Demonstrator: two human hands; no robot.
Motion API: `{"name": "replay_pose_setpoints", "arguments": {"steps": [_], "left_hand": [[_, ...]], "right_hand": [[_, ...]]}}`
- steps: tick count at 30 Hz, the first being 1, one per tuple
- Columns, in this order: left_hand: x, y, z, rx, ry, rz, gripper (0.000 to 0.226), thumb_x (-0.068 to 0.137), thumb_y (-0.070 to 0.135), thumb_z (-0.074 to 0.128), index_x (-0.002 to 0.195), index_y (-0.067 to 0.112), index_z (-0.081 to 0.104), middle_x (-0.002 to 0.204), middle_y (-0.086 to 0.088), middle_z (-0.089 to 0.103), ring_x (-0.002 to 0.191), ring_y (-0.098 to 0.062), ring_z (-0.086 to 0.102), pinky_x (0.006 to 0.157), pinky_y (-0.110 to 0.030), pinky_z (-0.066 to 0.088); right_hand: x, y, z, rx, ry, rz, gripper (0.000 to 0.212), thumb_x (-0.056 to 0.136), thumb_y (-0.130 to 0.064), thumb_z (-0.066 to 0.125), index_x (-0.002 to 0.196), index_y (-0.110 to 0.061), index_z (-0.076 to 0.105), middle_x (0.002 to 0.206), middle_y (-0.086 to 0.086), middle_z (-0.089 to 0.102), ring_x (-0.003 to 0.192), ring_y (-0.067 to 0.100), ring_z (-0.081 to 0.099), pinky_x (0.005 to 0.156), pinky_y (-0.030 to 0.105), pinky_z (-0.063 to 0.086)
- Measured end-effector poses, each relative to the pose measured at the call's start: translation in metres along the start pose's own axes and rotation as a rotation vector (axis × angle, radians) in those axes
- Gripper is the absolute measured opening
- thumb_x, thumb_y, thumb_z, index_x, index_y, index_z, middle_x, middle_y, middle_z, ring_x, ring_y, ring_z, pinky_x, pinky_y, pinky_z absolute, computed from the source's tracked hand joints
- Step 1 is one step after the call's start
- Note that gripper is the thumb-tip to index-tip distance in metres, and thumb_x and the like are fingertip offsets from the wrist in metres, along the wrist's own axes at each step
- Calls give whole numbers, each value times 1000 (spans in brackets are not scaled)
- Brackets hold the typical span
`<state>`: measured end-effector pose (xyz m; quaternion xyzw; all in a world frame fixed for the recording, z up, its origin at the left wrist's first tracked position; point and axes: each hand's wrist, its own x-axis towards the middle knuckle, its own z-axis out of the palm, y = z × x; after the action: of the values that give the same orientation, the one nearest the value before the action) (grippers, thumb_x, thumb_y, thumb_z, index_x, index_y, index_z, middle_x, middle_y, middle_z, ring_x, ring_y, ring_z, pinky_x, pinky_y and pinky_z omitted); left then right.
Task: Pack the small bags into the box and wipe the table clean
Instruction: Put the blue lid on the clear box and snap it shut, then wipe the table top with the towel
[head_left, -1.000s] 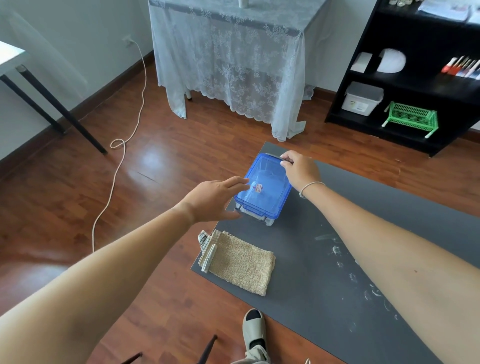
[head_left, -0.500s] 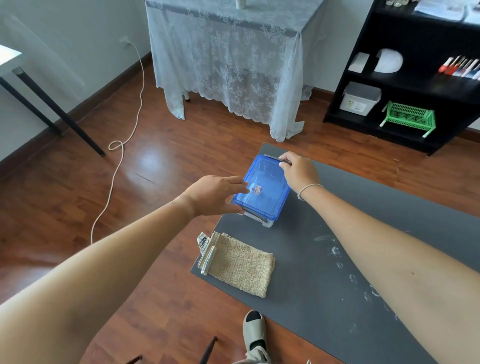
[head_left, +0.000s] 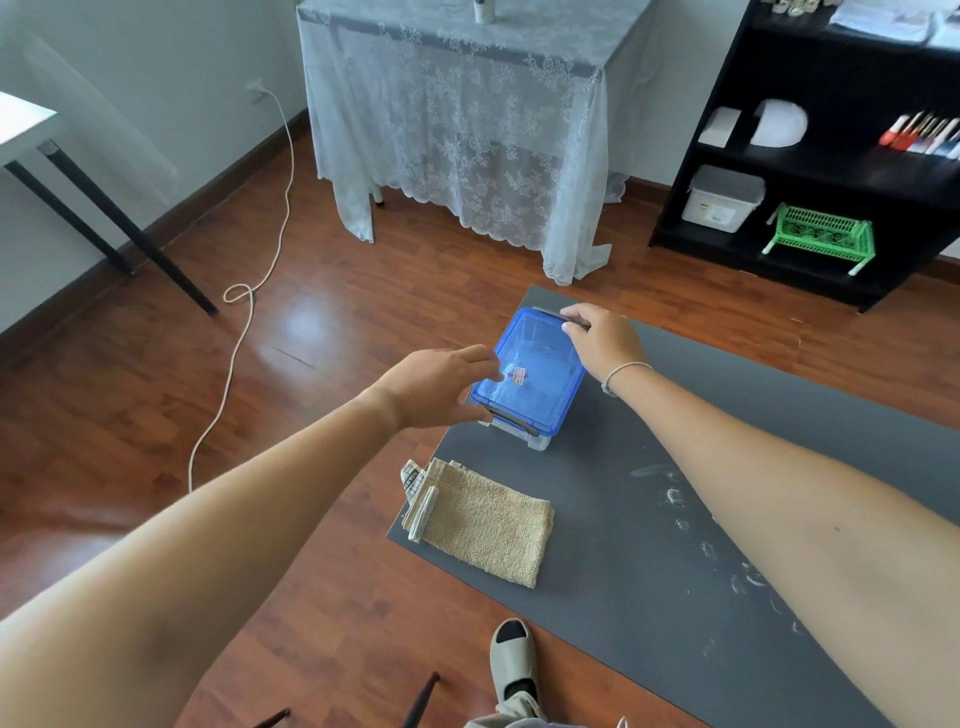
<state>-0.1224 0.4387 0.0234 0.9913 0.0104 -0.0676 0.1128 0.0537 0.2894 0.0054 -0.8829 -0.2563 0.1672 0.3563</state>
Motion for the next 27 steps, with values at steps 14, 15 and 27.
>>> {"name": "replay_pose_setpoints", "arguments": {"steps": [14, 15, 27], "left_hand": [[-77, 35, 73, -273, 59, -343, 52, 79, 50, 62, 125, 28, 53, 118, 1, 55, 104, -22, 48, 93, -30, 40], [-78, 36, 74, -248, 18, -338, 52, 78, 51, 62, 124, 29, 53, 118, 1, 55, 105, -23, 44, 96, -32, 40], [-74, 44, 61, -220, 21, -266, 18, 81, 34, 63, 91, 19, 61, 95, 6, 62, 95, -23, 47, 85, -40, 44]], "right_hand": [[-166, 41, 41, 102, 21, 6, 14, 80, -26, 66, 88, -14, 65, 92, 6, 61, 87, 22, 56, 81, 35, 47], [-173, 43, 47, 39, -70, 2, 23, 80, -31, 66, 95, -14, 64, 99, 6, 61, 95, 23, 55, 84, 35, 46], [-185, 46, 53, 30, -100, -146, 9, 80, -18, 66, 85, -13, 60, 84, -2, 55, 81, 17, 46, 63, 21, 27]]}}
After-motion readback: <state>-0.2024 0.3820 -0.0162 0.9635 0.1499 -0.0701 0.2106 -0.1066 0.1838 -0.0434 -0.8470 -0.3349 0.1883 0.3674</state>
